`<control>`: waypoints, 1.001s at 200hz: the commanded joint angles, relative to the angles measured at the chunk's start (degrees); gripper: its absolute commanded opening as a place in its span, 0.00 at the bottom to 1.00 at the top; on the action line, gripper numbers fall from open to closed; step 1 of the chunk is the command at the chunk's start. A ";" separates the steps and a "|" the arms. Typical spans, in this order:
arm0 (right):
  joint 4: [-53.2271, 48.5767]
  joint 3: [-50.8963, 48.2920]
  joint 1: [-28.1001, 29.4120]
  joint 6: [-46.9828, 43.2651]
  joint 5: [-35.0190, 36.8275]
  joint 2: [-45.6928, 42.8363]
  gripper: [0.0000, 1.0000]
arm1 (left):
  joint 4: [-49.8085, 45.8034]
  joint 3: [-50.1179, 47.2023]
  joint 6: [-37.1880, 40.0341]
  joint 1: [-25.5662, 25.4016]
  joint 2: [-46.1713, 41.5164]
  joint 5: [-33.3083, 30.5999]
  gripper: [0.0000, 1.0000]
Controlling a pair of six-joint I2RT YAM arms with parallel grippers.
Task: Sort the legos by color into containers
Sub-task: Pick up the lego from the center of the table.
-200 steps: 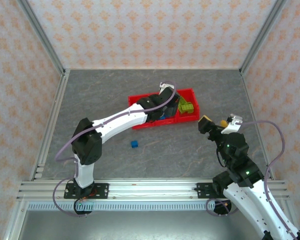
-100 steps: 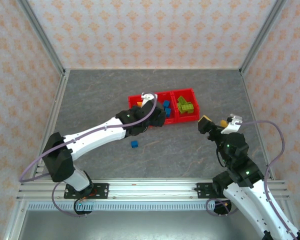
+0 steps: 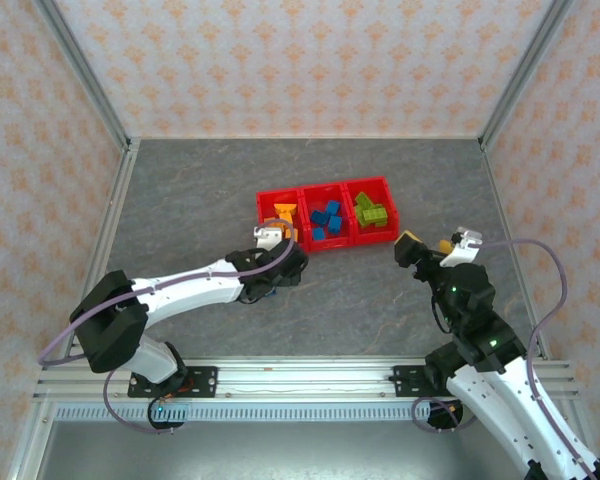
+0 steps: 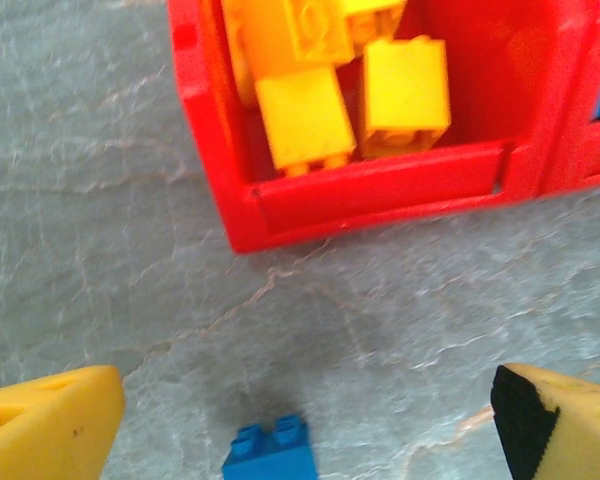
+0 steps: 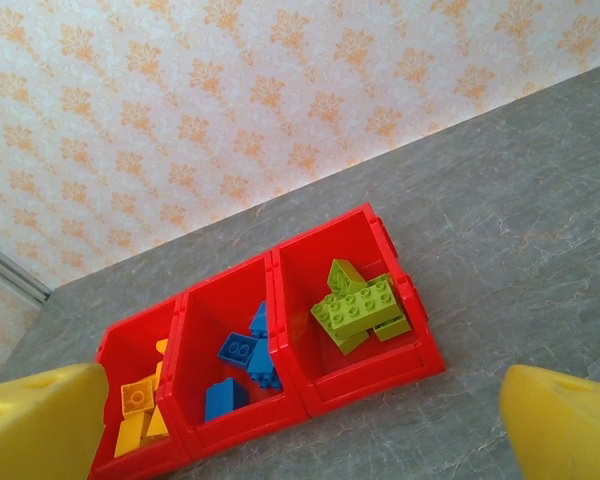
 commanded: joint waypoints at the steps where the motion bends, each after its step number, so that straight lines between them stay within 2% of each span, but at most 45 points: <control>1: 1.03 -0.30 0.51 0.28 0.68 0.17 1.00 | 2.15 -3.88 -4.75 -0.21 -2.34 -0.40 0.95; 36: 1.07 -0.35 0.50 0.36 0.77 0.17 1.00 | 5.93 -8.17 -7.93 -0.12 -1.81 1.88 0.90; 86: 1.05 -0.31 0.50 0.40 0.73 0.22 1.00 | 9.26 -9.78 -8.61 -0.04 1.53 3.65 0.86; 200: 1.16 -0.44 0.50 0.36 0.68 0.43 1.00 | 14.40 -12.81 -8.64 2.34 3.92 7.20 0.61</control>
